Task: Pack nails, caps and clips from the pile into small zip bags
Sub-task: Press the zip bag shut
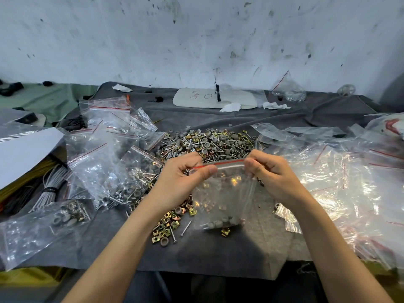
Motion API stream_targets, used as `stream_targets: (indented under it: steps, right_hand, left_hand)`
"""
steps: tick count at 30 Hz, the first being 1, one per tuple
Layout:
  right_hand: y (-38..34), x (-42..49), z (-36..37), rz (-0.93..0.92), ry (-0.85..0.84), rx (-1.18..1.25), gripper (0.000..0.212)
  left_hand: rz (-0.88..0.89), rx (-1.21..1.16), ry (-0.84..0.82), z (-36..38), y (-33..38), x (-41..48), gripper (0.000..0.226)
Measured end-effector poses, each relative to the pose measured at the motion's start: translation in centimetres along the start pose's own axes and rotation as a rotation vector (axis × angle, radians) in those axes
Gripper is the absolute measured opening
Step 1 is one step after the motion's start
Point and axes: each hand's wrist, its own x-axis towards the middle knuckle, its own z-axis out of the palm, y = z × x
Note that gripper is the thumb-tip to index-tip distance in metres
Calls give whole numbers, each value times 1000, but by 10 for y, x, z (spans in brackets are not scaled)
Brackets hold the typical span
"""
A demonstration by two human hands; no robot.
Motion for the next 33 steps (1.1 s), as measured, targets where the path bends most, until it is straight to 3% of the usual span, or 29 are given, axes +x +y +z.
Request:
stream_targets:
  steps: [3,7,12,16,19,21,23,26,29,31,33]
  right_hand:
    - [5,-2,4,-10,52,44,39]
    - [2,3,7,0,122,142,25]
    - [-2,5,11,-16,153,250,34]
    - [-8,8,16,13,216,418,56]
    - [-10,14,16,41,207,540,44]
    - [-8,13,14,18,184,545,38]
    - [3,6,11,50,241,372,36]
    - [39,-9,4,222,362,-67,25]
    - [82,-22,-7,452,397,-593,17]
    - [101,-32,-9,581,396,-782,22]
    - [110,-41,-5,654,382,-862,29]
  left_hand:
    - [-7,-58,46,4,-3,-6,39]
    - [-18,-103,137,6,-5,-8,38]
    - [-55,-214,172,10,-6,-4,72]
    - [-185,-419,21,19,-12,-7,47]
    - [-207,-260,28,36,-15,-12,16]
    - [-250,-228,86,36,-13,-13,22]
    - [-282,-201,144,19,-8,-8,26]
    - [-303,-79,358,-36,-6,12,27]
    - [-326,376,478,-90,-12,37,19]
    - [-427,743,504,-105,-22,48,49]
    - [-467,853,551,-91,-24,50,83]
